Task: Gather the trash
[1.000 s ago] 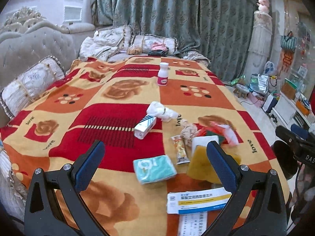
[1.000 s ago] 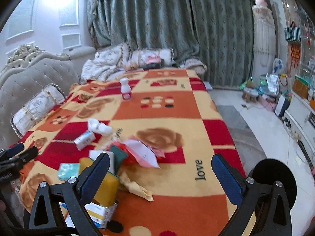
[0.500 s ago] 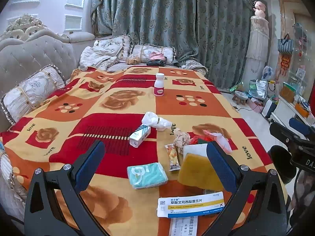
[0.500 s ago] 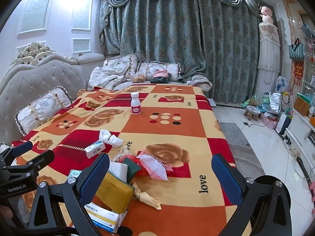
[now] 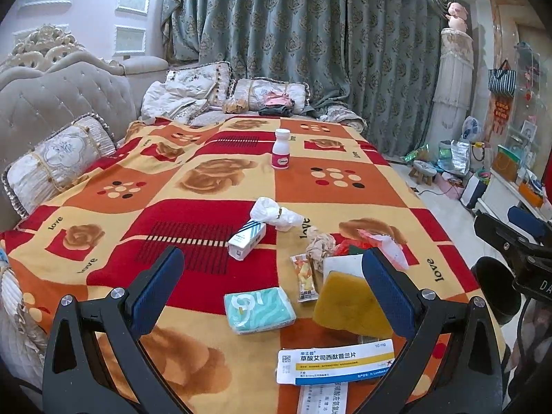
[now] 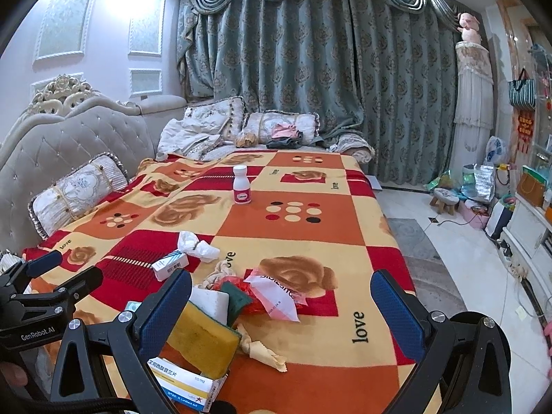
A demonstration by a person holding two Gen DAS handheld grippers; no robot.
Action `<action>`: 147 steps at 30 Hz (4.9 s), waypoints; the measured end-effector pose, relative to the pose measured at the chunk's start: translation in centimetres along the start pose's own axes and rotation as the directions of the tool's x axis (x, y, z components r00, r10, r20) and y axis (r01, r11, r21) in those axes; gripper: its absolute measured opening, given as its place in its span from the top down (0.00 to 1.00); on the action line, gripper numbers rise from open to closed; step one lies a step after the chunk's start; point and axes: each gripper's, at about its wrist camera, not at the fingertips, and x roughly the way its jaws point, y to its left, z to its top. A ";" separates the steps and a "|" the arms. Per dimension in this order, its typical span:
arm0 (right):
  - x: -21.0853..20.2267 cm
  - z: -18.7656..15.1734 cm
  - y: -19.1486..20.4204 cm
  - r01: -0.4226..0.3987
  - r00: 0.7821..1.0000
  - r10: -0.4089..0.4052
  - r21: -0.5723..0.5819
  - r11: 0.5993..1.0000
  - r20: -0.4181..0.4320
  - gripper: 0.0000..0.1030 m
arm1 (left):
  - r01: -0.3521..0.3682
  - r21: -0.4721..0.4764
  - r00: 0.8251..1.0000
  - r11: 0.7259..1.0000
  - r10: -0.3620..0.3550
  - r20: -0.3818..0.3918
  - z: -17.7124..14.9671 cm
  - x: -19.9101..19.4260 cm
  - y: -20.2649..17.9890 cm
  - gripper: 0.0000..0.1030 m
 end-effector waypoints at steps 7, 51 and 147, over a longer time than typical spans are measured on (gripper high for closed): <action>0.4 -0.1 0.0 -0.010 1.000 0.010 0.001 1.000 -0.012 0.00 | -0.011 0.005 1.000 1.000 0.011 0.003 0.2 0.1 -0.1 0.00; 0.8 -0.9 -0.6 -0.018 0.999 0.018 0.020 1.000 -0.037 0.00 | -0.006 -0.006 0.999 1.000 0.006 -0.032 -0.4 1.0 -0.4 0.00; 11.4 -6.1 5.5 -0.456 0.828 0.341 -0.178 0.872 -0.445 0.38 | 0.207 -0.104 0.858 0.973 -0.232 -0.458 -3.5 14.0 5.9 0.76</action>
